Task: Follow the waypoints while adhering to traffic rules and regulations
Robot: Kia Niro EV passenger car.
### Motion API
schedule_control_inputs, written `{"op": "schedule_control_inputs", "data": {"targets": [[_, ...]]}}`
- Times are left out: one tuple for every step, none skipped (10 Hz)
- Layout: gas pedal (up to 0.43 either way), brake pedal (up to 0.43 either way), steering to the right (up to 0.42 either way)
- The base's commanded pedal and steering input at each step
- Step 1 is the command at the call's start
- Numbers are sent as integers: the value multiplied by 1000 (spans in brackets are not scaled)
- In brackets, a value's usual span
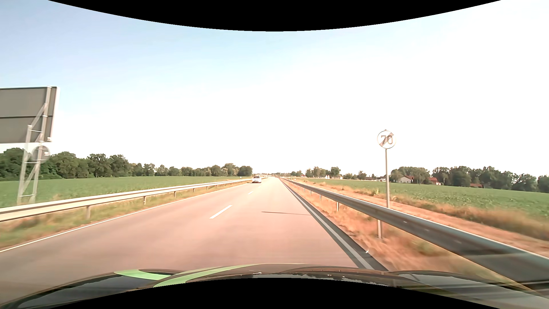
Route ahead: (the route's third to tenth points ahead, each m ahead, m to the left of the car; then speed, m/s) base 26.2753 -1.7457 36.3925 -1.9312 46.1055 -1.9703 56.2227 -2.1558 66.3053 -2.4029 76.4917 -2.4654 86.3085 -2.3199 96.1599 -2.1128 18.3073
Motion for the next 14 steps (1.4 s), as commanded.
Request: {"op": "schedule_control_inputs", "data": {"targets": [[331,0,-1],[339,0,-1],[350,0,-1],[358,0,-1],[358,0,-1],[370,0,-1],[370,0,-1],[370,0,-1],[378,0,0],[378,0,0],[378,0,0],[378,0,0],[378,0,0],[378,0,0]]}}
